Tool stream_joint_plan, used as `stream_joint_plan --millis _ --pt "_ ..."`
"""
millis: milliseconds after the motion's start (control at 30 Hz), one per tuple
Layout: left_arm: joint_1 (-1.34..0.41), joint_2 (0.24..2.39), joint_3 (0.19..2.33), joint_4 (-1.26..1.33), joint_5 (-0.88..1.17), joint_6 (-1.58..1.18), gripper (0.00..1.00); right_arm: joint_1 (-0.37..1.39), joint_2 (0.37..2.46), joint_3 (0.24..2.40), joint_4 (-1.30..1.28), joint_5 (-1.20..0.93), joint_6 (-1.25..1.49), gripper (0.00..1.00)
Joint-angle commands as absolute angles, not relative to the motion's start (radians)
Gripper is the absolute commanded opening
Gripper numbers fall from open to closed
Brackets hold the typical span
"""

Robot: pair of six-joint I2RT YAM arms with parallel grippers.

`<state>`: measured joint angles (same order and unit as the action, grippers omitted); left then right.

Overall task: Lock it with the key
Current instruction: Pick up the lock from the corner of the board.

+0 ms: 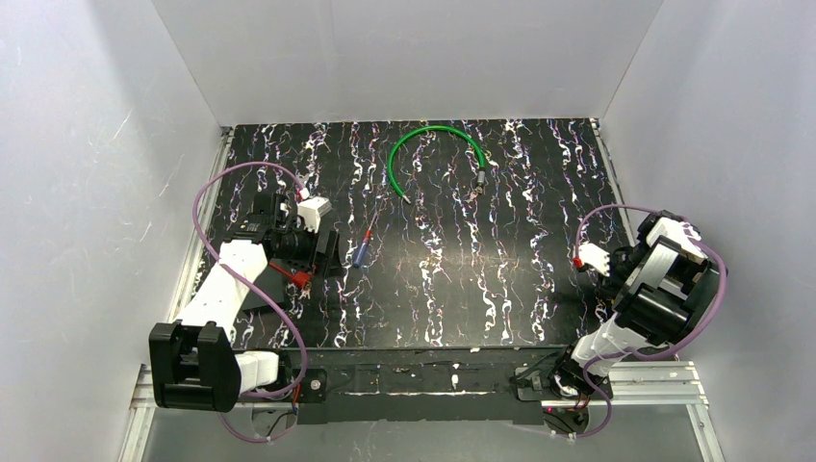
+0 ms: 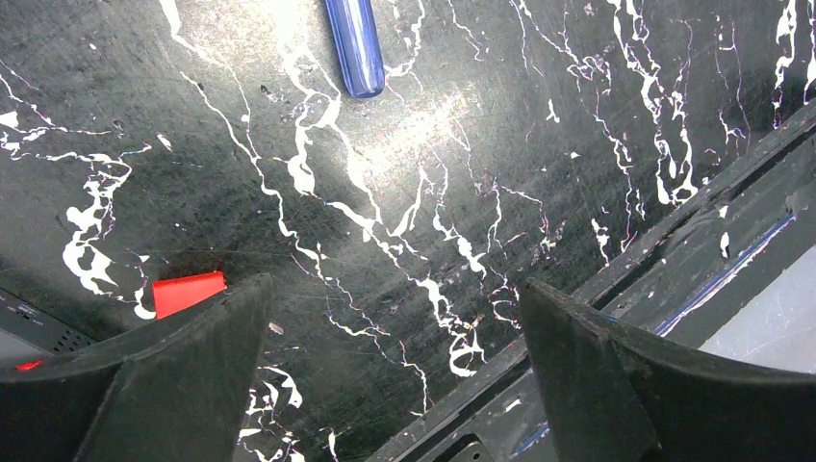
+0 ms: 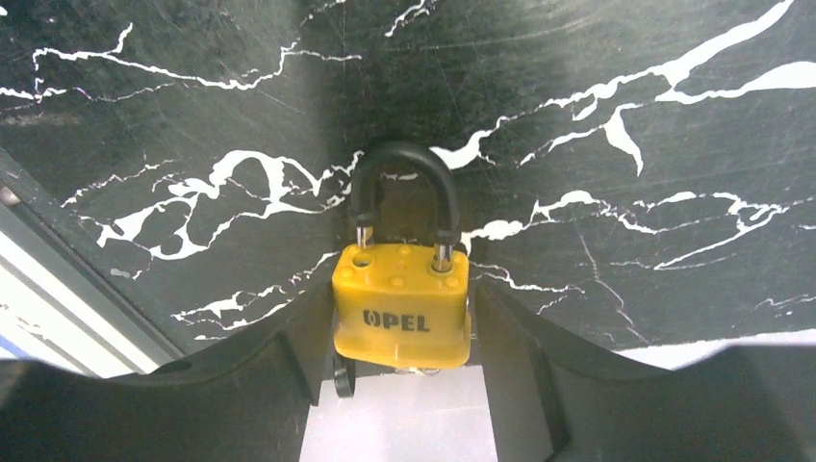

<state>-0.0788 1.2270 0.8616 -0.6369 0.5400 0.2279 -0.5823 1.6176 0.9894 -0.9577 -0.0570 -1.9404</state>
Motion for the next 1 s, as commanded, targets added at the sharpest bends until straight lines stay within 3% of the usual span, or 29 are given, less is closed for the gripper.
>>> stream_joint_plan --millis 0,100,200,333,567,667,833,867,967 --pt "-0.083 1.211 0.885 -0.652 0.557 0.238 0.99 -0.580 1.608 0.963 -0.947 -0.120 -1.945 0.70" --pt "-0.083 1.203 0.882 -0.652 0.556 0.236 0.99 -0.581 1.611 0.945 -0.943 -0.097 -1.951 0.80" --pt "-0.083 1.198 0.880 -0.651 0.558 0.236 0.99 -0.581 1.617 0.941 -0.938 -0.088 -1.950 0.81" --pt "-0.084 1.193 0.877 -0.651 0.559 0.237 0.99 -0.581 1.618 0.930 -0.907 -0.092 -1.947 0.76" --pt "-0.083 1.198 0.886 -0.670 0.591 0.227 0.99 -0.551 1.575 0.949 -0.866 -0.172 -1.879 0.56" --pt "-0.083 1.204 0.930 -0.734 0.619 0.258 0.99 -0.393 1.537 1.034 -0.953 -0.266 -1.699 0.49" --pt "-0.074 1.213 1.003 -0.757 0.796 0.235 0.99 -0.048 1.488 1.222 -0.999 -0.442 -1.324 0.48" --pt "-0.067 1.192 1.042 -0.756 0.868 0.195 0.99 0.185 1.483 1.322 -0.933 -0.528 -1.065 0.48" --pt "-0.065 1.172 1.081 -0.741 0.977 0.057 0.99 0.443 1.474 1.368 -0.772 -0.602 -0.814 0.49"
